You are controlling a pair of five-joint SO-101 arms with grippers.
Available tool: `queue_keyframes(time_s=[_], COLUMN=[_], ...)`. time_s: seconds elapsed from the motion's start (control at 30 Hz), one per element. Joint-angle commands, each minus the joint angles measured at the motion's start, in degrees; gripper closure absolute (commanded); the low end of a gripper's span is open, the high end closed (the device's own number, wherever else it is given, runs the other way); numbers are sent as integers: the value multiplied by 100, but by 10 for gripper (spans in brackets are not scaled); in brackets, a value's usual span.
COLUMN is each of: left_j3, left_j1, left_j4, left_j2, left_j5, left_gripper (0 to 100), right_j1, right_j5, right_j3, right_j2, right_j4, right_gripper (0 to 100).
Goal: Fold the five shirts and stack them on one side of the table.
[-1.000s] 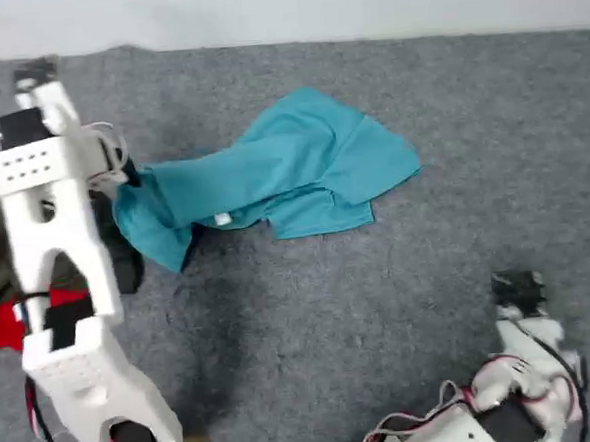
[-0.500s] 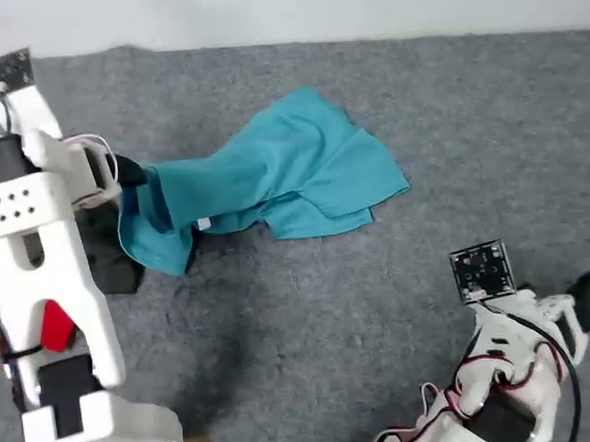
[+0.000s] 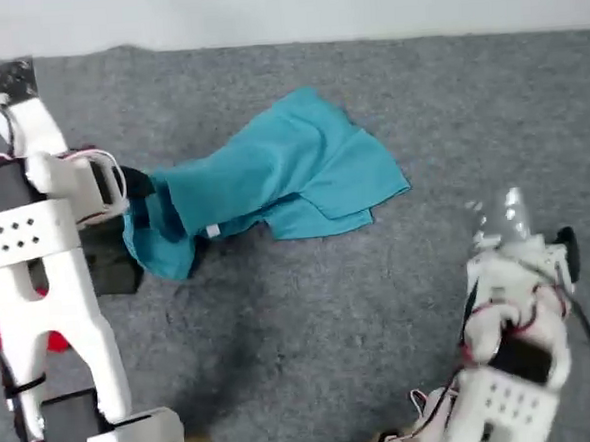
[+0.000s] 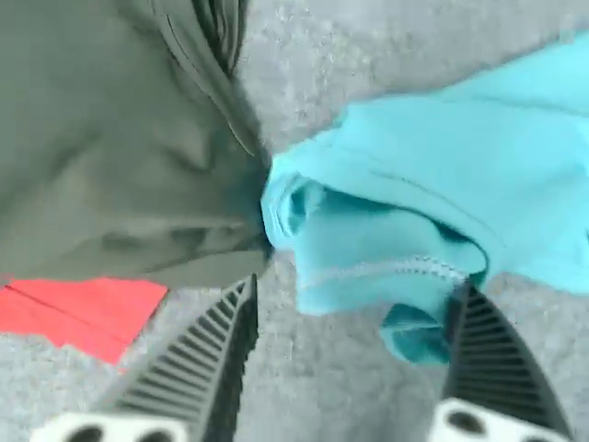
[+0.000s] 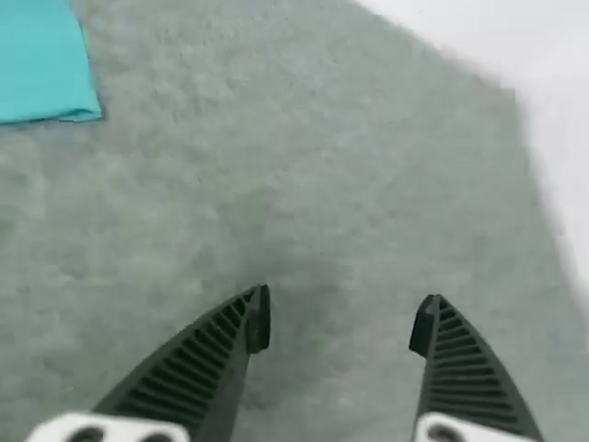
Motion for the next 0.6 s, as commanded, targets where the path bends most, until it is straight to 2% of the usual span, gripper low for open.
queue_keyframes(time_s=[0.0,0.1,0.27,0.57], left_j3=[400,514,514,514], left_j1=[70,62,26,18], left_j4=[167,167,167,167], left_j2=[-255,-237,-255,-264], left_j5=[88,88,88,88], left_gripper=[684,684,684,684], right_j1=[-479,-1191,-2334,-2457], right_j5=[-1020,-1538,-1600,-1591], right_j3=[-1978,-3578,-5732,-7604], right_j2=[2141,3600,5640,8198], right_j4=[1007,1745,2448,2519], right_gripper=[741,741,742,743])
